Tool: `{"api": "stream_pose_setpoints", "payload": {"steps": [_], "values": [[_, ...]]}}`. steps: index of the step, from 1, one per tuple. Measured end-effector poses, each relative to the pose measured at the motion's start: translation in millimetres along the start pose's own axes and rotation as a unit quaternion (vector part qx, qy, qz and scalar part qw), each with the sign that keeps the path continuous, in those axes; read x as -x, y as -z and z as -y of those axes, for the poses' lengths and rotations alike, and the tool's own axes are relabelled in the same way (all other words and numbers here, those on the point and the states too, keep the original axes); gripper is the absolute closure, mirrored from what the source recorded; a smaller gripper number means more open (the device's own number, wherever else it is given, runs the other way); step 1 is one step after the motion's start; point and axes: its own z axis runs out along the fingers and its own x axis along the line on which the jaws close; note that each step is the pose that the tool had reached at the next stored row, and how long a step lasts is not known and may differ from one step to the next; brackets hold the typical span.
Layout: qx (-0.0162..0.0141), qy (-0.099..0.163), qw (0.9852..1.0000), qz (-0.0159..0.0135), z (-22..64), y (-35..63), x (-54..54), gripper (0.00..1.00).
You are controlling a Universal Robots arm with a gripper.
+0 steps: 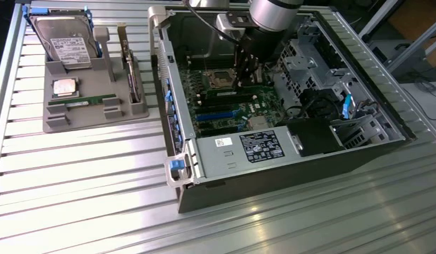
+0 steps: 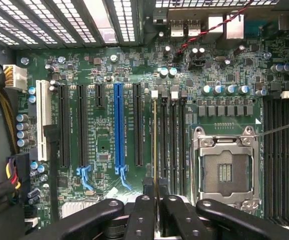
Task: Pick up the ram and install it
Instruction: 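Insert the ram into the slot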
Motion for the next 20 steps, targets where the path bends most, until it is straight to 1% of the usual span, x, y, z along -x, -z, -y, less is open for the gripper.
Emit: {"api": "stream_pose_setpoints", "payload": {"steps": [4,14,20], "values": [[0.0,0.001,1.0,-0.0001,-0.5,-3.3,0.5,0.87],[-0.0001,0.004,1.0,-0.0001,-1.5,-16.8,2.3,0.87],[-0.0001,0.006,1.0,-0.0001,-1.5,-18.7,3.7,0.87]]}}
